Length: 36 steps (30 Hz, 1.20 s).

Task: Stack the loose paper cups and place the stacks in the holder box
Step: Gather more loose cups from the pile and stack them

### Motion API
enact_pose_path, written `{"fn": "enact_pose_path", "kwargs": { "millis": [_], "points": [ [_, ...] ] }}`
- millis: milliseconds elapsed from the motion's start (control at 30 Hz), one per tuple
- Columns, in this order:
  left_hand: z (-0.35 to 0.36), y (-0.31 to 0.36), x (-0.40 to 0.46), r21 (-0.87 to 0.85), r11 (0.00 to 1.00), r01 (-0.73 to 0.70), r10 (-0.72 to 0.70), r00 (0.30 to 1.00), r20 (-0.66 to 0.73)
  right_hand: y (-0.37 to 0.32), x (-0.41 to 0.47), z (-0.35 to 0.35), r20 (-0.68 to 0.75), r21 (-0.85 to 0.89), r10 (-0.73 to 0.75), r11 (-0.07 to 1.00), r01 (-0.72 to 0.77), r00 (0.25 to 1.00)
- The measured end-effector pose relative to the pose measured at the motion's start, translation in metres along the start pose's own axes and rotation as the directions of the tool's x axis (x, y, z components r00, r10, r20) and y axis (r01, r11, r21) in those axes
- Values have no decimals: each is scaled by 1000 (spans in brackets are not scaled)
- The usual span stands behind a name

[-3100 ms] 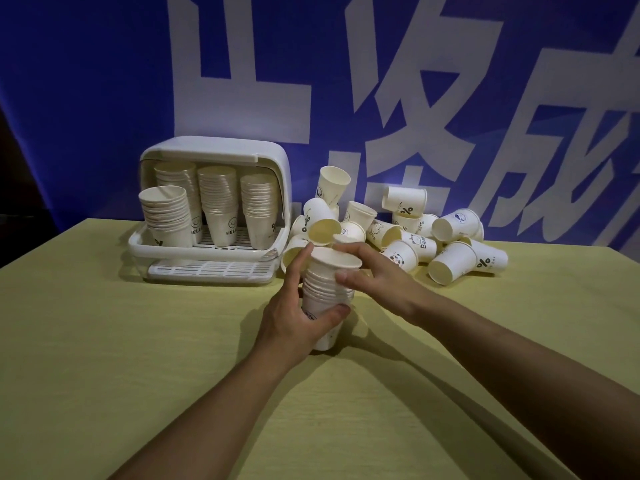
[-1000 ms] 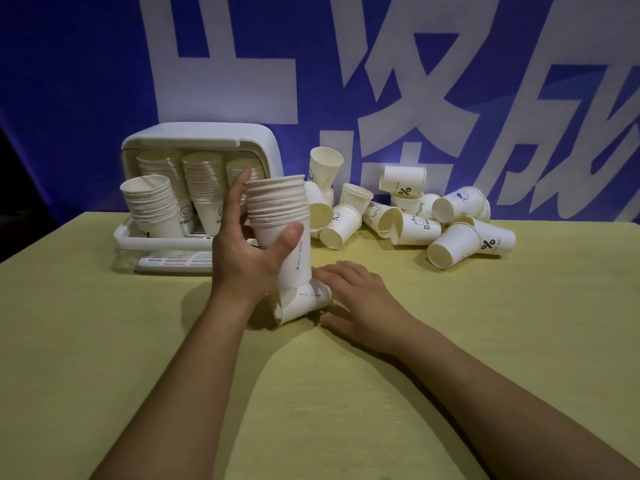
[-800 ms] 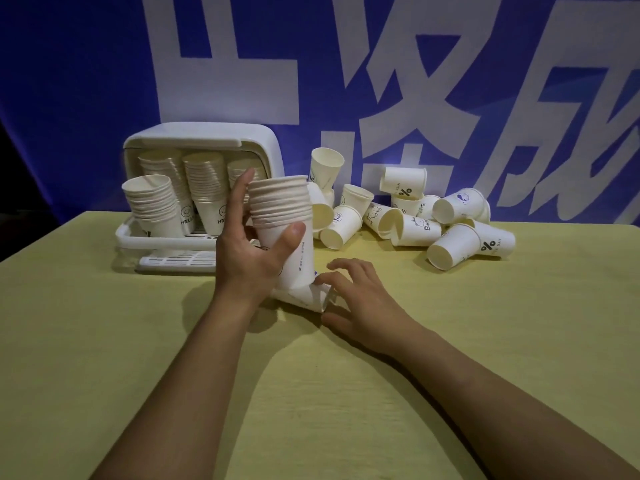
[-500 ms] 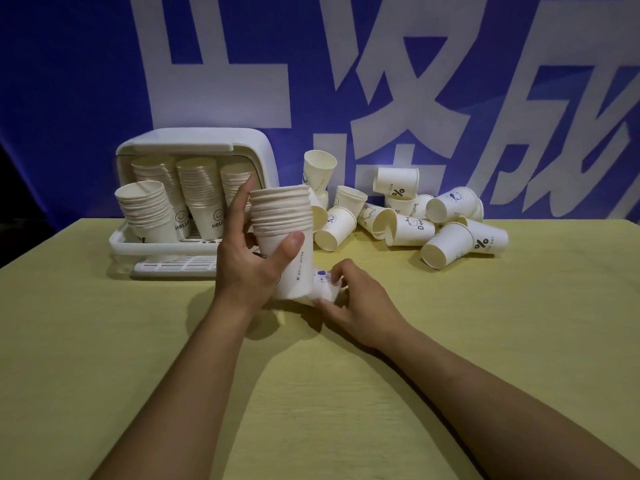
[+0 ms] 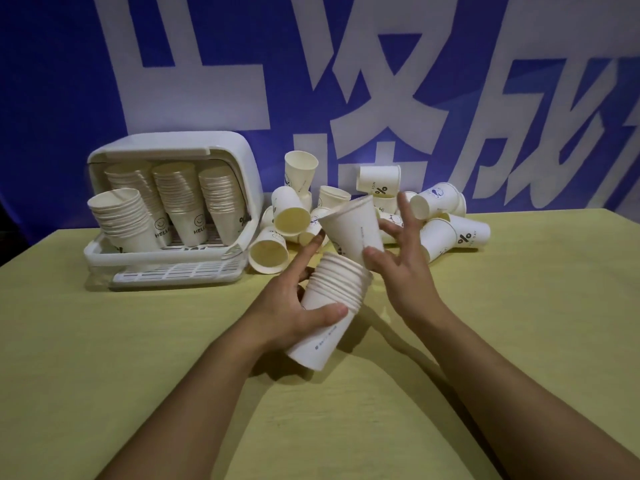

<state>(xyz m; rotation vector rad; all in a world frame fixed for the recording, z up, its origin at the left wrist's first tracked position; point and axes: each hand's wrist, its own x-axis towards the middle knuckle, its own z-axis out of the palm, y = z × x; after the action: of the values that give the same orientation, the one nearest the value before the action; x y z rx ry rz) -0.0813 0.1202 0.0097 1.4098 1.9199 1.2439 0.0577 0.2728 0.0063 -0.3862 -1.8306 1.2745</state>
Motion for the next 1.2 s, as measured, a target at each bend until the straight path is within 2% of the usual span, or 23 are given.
{"fn": "enact_pose_path", "kwargs": {
  "millis": [133, 233, 367, 433, 467, 533, 567, 600, 667, 733, 800, 900, 1000, 1067, 1133, 1200],
  "points": [
    [2, 1, -1, 42, 999, 6, -4, 999, -35, -3, -3, 8, 126, -69, -56, 995, 65, 990],
    [4, 1, -1, 51, 998, -34, 40, 992, -118, 1, 0, 4, 94, -60, -56, 996, 61, 994],
    [5, 1, -1, 48, 998, -50, 59, 974, -217, 16, 7, -12, 23, -244, -148, 958, 149, 989],
    [5, 0, -1, 29, 999, -33, 39, 976, -215, 30, 18, -29, -107, -491, -199, 863, 123, 974],
    [6, 0, -1, 25, 999, -33, 38, 977, -210, 39, 22, -39, -153, -639, -170, 768, 33, 973],
    [6, 1, -2, 40, 998, -40, 47, 980, -194, 56, 28, -57, -221, -827, 10, 528, -193, 975],
    [6, 1, -2, 54, 998, -41, 50, 981, -185, 62, 29, -63, -247, -854, 118, 442, -274, 962],
    [7, 1, -2, 70, 997, -40, 51, 983, -176, 68, 30, -66, -258, -859, 205, 399, -321, 944],
    [8, 2, -2, 93, 995, -35, 50, 985, -163, 73, 32, -66, -276, -822, 244, 441, -360, 930],
    [8, 3, -3, 99, 994, -37, 52, 986, -159, 73, 36, -64, -371, -730, 152, 563, -389, 916],
    [8, 3, -3, 101, 994, -43, 59, 985, -160, 73, 41, -65, -462, -638, 119, 644, -423, 879],
    [8, 4, -3, 115, 992, -52, 70, 985, -155, 76, 41, -72, -528, -515, 196, 700, -495, 826],
    [10, 4, -3, 127, 990, -62, 81, 985, -151, 73, 39, -71, -551, -469, 176, 744, -477, 816],
    [10, 4, -3, 133, 989, -66, 85, 985, -149, 70, 39, -64, -500, -559, 127, 708, -431, 857],
    [11, 4, -3, 138, 988, -69, 89, 986, -142, 72, 39, -56, -386, -736, 117, 558, -382, 915],
    [11, 5, -3, 144, 987, -72, 92, 986, -139, 76, 39, -53, -357, -797, 135, 472, -377, 924]
  ]
}}
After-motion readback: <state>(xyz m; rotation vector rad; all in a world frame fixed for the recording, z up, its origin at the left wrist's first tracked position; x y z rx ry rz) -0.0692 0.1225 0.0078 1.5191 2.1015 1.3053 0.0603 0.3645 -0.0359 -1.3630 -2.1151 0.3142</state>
